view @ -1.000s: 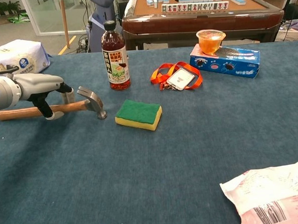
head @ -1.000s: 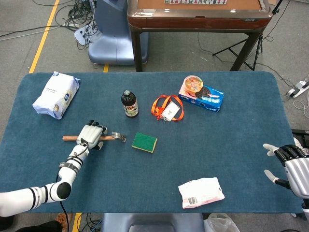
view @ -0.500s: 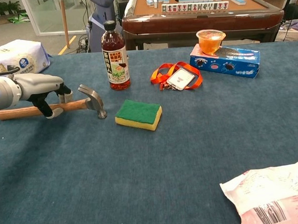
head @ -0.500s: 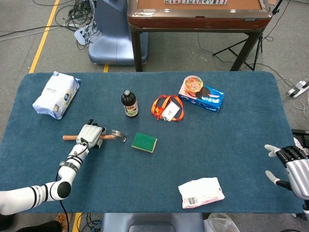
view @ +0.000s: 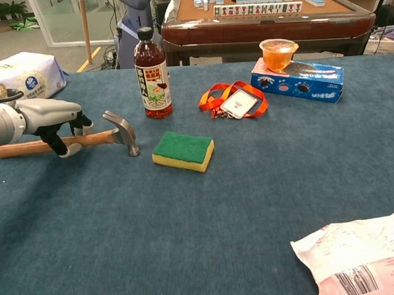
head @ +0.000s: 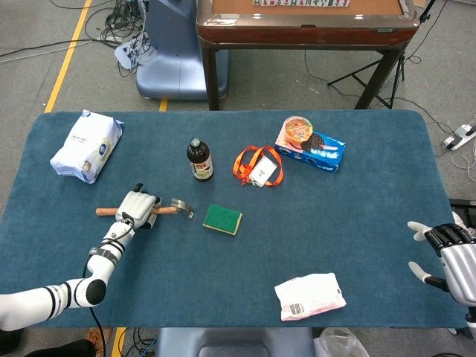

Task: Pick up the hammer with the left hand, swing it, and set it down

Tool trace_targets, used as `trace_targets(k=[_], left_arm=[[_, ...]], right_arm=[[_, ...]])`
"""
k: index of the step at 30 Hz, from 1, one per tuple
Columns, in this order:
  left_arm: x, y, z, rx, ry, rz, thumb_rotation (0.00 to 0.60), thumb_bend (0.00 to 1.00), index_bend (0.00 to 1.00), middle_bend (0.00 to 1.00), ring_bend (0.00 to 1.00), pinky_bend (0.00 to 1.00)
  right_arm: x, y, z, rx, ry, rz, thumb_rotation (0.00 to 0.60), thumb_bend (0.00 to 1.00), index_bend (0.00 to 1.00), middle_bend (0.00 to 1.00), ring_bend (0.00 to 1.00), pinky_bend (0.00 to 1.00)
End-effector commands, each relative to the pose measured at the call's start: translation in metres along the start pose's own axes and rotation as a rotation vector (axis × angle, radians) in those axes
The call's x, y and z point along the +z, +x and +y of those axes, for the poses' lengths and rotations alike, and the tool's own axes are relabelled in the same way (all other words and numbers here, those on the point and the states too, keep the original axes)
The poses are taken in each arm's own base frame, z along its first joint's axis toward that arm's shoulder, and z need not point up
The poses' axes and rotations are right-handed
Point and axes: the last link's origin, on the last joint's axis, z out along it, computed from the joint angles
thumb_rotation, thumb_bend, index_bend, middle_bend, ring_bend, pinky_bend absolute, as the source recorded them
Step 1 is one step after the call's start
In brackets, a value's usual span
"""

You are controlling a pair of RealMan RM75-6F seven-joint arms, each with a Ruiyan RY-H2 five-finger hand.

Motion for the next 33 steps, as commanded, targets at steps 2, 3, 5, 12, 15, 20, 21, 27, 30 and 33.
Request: trace_targets(k=[2, 3, 5, 12, 15, 20, 21, 27, 30, 33], left_arm=[[0.000, -0.002, -0.002, 0.002, -0.004, 0.002, 0.600, 0.50, 0.52, 0.51, 0.30, 0.05], [0.001, -0.002, -0.002, 0.003, -0.005, 0.003, 0.600, 0.50, 0.52, 0.52, 0.30, 0.05], [0.001, -0.003, -0.003, 0.001, -0.007, 0.004, 0.600, 0.51, 0.53, 0.53, 0.31, 0.05], [-0.003, -0.004, -0.004, 0.008, -0.033, 0.027, 0.600, 0.55, 0.58, 0.59, 0.37, 0.05], [-0.006, -0.002, -0.005, 0.011, -0.061, 0.048, 0.600, 0.55, 0.61, 0.61, 0.39, 0.05], [-0.013, 0.004, -0.004, 0.008, -0.126, 0.090, 0.600, 0.56, 0.65, 0.65, 0.45, 0.13], [-0.014, 0.005, -0.004, 0.004, -0.140, 0.098, 0.600, 0.56, 0.66, 0.66, 0.46, 0.17], [-0.022, 0.015, -0.003, -0.030, -0.235, 0.170, 0.600, 0.57, 0.68, 0.70, 0.56, 0.51], [-0.026, 0.022, -0.005, -0.055, -0.286, 0.203, 0.600, 0.57, 0.70, 0.72, 0.61, 0.62], [-0.028, 0.028, -0.007, -0.077, -0.327, 0.239, 0.600, 0.57, 0.70, 0.73, 0.64, 0.72]], right_arm=[[0.001, 0.000, -0.001, -0.001, 0.000, -0.001, 0.600, 0.19, 0.28, 0.42, 0.32, 0.28], [0.001, 0.000, -0.001, -0.001, 0.000, -0.002, 0.600, 0.19, 0.28, 0.42, 0.32, 0.28], [0.001, 0.000, -0.001, -0.001, -0.001, -0.002, 0.600, 0.19, 0.28, 0.42, 0.32, 0.28], [0.001, 0.001, -0.003, -0.002, -0.004, 0.001, 0.600, 0.19, 0.28, 0.42, 0.32, 0.28], [0.001, 0.001, -0.003, -0.001, -0.003, 0.000, 0.600, 0.19, 0.28, 0.42, 0.32, 0.28], [0.001, 0.001, -0.005, -0.001, -0.004, 0.001, 0.600, 0.19, 0.28, 0.42, 0.32, 0.28], [0.001, 0.001, -0.005, -0.001, -0.004, 0.001, 0.600, 0.19, 0.28, 0.42, 0.32, 0.28], [0.001, 0.001, -0.006, -0.001, -0.003, 0.005, 0.600, 0.19, 0.28, 0.42, 0.32, 0.28], [0.000, 0.002, -0.006, -0.002, -0.003, 0.009, 0.600, 0.19, 0.28, 0.42, 0.32, 0.28], [-0.001, 0.004, -0.007, -0.003, -0.004, 0.013, 0.600, 0.19, 0.28, 0.42, 0.32, 0.28]])
